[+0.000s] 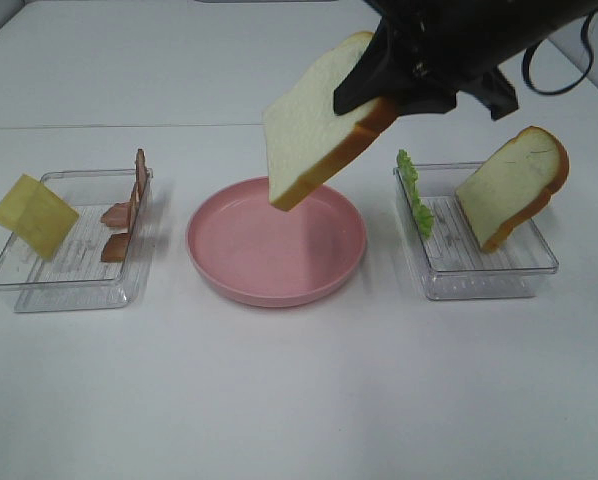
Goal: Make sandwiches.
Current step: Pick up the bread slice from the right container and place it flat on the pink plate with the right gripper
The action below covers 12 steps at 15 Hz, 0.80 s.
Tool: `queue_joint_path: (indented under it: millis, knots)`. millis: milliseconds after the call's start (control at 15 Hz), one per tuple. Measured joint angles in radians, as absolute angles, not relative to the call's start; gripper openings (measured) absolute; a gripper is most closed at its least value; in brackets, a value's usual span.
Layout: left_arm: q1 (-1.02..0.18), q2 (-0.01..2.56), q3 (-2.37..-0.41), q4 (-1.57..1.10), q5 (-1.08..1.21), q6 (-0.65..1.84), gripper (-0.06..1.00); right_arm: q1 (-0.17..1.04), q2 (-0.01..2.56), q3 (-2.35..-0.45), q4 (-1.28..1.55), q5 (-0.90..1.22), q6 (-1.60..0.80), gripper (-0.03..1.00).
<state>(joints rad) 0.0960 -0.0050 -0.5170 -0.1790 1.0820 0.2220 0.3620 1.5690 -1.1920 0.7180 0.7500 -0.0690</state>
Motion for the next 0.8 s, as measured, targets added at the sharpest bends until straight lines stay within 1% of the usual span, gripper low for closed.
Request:
queue_joint_path:
  millis: [133, 267, 467, 667, 800]
  knots:
    - [0.096, -0.005, -0.517, -0.179, 1.082, 0.222, 0.99, 0.362, 1.606, -1.132, 0.877, 0.7, -0.227, 0.23]
    - [0.096, -0.005, -0.517, -0.179, 1.082, 0.222, 0.99, 0.362, 1.684, -1.127, 1.05, 0.697, -0.407, 0.23]
    - [0.096, -0.005, -0.517, -0.179, 1.082, 0.222, 0.99, 0.334, 1.817, -1.127, 1.281, 0.775, -0.628, 0.23]
    - [0.096, -0.005, -0.517, -0.179, 1.082, 0.222, 0.99, 0.247, 1.938, -1.145, 1.408, 0.886, -0.766, 0.23]
    - [0.096, -0.005, -0.517, -0.179, 1.082, 0.222, 0.99, 0.236, 1.982, -1.173, 1.44, 0.897, -0.812, 0.23]
